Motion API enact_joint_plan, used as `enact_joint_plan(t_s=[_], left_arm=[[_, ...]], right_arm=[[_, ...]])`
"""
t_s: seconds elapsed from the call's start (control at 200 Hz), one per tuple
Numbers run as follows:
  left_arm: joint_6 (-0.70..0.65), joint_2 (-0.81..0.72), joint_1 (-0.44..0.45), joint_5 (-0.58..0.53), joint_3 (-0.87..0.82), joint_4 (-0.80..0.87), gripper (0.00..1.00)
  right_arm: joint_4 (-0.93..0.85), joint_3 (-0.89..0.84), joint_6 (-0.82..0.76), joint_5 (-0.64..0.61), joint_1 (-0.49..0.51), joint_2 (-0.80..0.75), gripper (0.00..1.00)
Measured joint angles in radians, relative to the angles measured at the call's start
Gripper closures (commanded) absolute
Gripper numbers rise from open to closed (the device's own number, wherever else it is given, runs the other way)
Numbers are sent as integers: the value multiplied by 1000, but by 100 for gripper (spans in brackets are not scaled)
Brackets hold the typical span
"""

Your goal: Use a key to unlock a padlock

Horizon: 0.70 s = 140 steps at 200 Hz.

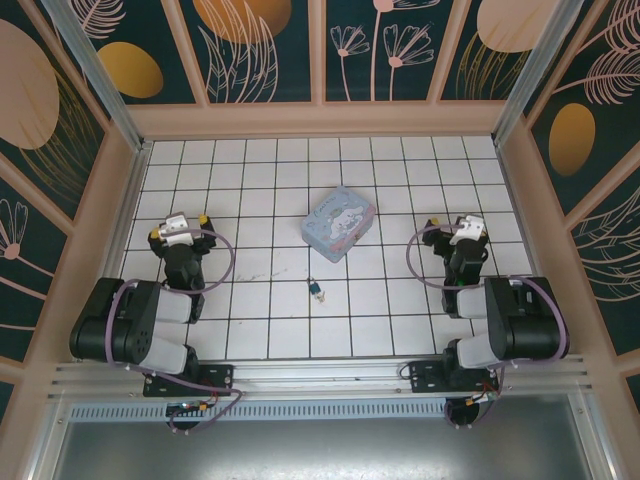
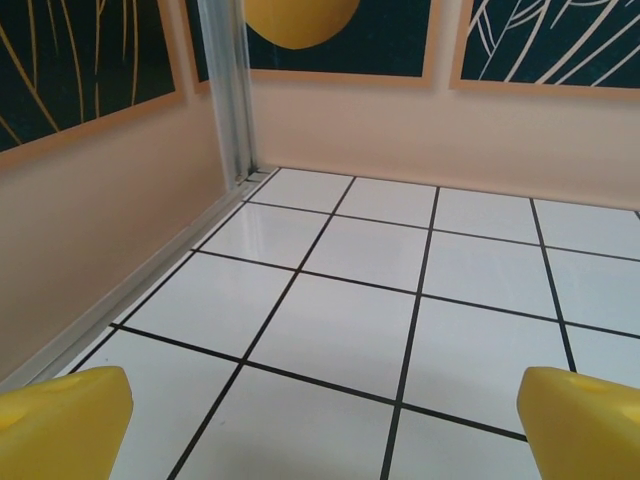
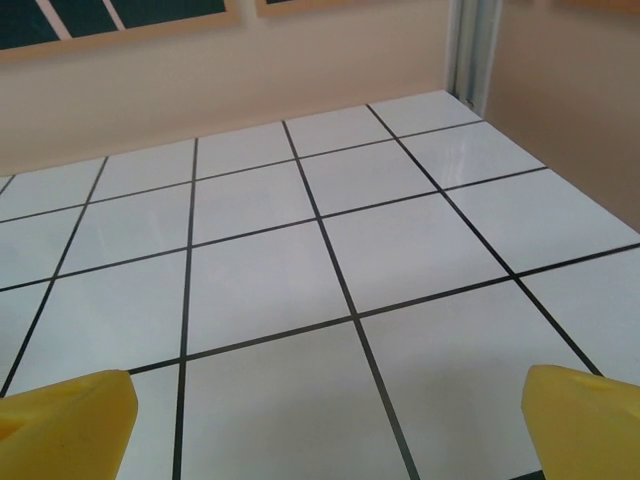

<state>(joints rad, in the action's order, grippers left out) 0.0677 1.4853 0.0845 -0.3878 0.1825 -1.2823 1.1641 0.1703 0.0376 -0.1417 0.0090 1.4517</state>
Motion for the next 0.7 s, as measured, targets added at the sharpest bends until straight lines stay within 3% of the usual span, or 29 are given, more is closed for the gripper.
enact_joint_plan(t_s=[0.11,0.365,0.701], left_arm=[[0,32,-14,45,5,-8,1],[8,34,-50,130,41,8,1],[11,34,-54,157,44,8,1]], right_arm=[[92,-10,-14,34,-1,64,1],[68,57,-28,162,-63,83,1],[59,59,-28,143,-42,83,1]])
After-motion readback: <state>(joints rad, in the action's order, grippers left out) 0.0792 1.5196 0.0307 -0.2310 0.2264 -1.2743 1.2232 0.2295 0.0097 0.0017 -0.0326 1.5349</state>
